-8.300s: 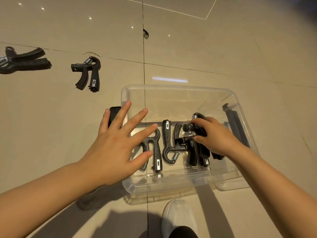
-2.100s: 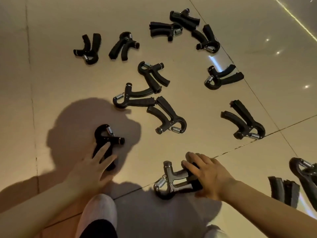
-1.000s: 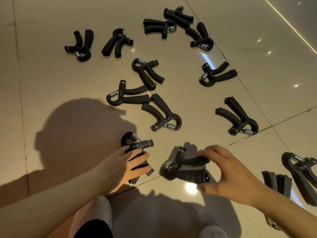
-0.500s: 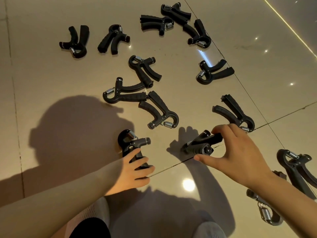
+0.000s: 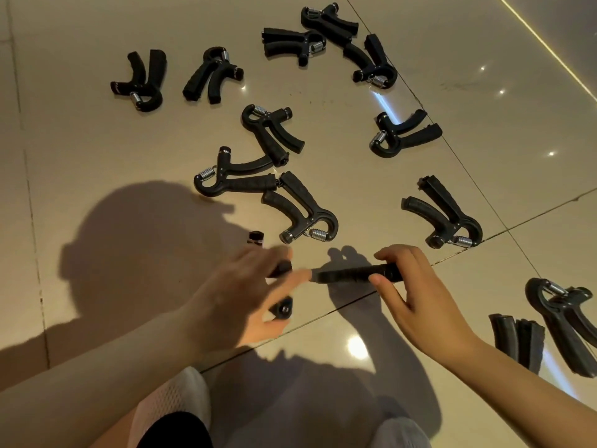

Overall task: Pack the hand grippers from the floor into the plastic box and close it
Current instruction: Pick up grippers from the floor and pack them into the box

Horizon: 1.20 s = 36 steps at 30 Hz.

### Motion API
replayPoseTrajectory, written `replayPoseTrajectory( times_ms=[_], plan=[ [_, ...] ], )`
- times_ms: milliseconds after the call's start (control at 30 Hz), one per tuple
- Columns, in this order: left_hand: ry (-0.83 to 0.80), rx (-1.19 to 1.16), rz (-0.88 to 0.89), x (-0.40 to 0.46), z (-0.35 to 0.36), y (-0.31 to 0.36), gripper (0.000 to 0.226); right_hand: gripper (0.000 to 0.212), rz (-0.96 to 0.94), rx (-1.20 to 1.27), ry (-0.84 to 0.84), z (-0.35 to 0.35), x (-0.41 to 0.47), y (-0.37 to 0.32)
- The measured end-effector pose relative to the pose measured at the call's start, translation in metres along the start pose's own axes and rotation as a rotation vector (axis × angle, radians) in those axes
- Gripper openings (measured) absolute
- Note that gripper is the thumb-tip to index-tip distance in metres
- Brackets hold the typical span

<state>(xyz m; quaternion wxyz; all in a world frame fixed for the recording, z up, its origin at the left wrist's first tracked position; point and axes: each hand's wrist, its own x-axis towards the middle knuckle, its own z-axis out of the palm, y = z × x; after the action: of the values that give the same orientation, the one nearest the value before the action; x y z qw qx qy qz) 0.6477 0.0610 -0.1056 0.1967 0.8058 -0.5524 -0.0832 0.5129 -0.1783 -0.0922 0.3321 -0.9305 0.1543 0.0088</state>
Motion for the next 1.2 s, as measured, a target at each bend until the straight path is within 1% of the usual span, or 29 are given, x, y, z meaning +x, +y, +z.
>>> replayPoseTrajectory(
  times_ms=[67, 133, 167, 267, 367, 467, 533, 600, 700, 767, 867, 933, 1033, 1100, 1133, 1200],
  plan=[
    [0.155, -0.068, -0.147, 0.01, -0.02, 0.002, 0.068, 0.034, -0.025, 0.01, 0.023, 0.0, 0.001, -0.003],
    [0.213, -0.178, -0.27, 0.004, -0.02, 0.0, 0.059, 0.028, -0.092, -0.003, 0.046, -0.002, 0.004, -0.006],
    [0.211, -0.184, -0.29, -0.003, -0.018, -0.001, 0.055, 0.027, -0.133, -0.03, 0.051, -0.003, 0.006, -0.007],
    [0.181, -0.106, -0.27, -0.022, -0.005, -0.008, 0.047, 0.026, -0.228, -0.121, 0.05, 0.0, 0.007, -0.01],
    [0.19, -0.124, -0.257, -0.025, 0.007, -0.01, 0.043, 0.027, -0.281, -0.2, 0.046, 0.004, 0.009, -0.015],
    [0.106, -0.061, -0.182, -0.02, 0.016, -0.011, 0.05, 0.029, -0.274, -0.218, 0.037, 0.005, 0.012, -0.017],
    [0.117, -0.041, -0.182, -0.018, 0.017, -0.011, 0.042, 0.029, -0.251, -0.213, 0.032, 0.005, 0.013, -0.015],
    [0.093, -0.027, -0.2, -0.021, 0.018, -0.013, 0.042, 0.029, -0.24, -0.209, 0.027, 0.002, 0.012, -0.011],
    [-0.004, 0.035, -0.26, -0.034, 0.024, -0.029, 0.058, 0.031, -0.262, -0.178, 0.041, -0.007, 0.012, -0.007],
    [-0.07, 0.078, -0.258, -0.038, 0.029, -0.042, 0.071, 0.029, -0.284, -0.189, 0.062, -0.014, 0.012, -0.007],
    [-0.195, 0.228, -0.19, -0.033, 0.03, -0.06, 0.093, 0.026, -0.311, -0.278, 0.052, -0.016, 0.011, -0.007],
    [-0.271, 0.307, -0.137, -0.027, 0.029, -0.072, 0.102, 0.024, -0.338, -0.318, 0.03, -0.012, 0.01, -0.008],
    [-0.371, 0.351, -0.074, -0.015, 0.031, -0.082, 0.104, 0.02, -0.401, -0.34, -0.015, -0.005, 0.007, -0.008],
    [-0.509, 0.401, -0.077, -0.008, 0.034, -0.079, 0.097, 0.021, -0.426, -0.349, -0.027, 0.0, 0.005, -0.007],
    [-0.509, 0.38, -0.062, -0.006, 0.034, -0.076, 0.093, 0.022, -0.43, -0.349, -0.023, 0.002, 0.004, -0.007],
    [-0.44, 0.301, -0.008, -0.007, 0.028, -0.067, 0.092, 0.023, -0.418, -0.335, 0.004, 0.002, 0.004, -0.003]
  ],
)
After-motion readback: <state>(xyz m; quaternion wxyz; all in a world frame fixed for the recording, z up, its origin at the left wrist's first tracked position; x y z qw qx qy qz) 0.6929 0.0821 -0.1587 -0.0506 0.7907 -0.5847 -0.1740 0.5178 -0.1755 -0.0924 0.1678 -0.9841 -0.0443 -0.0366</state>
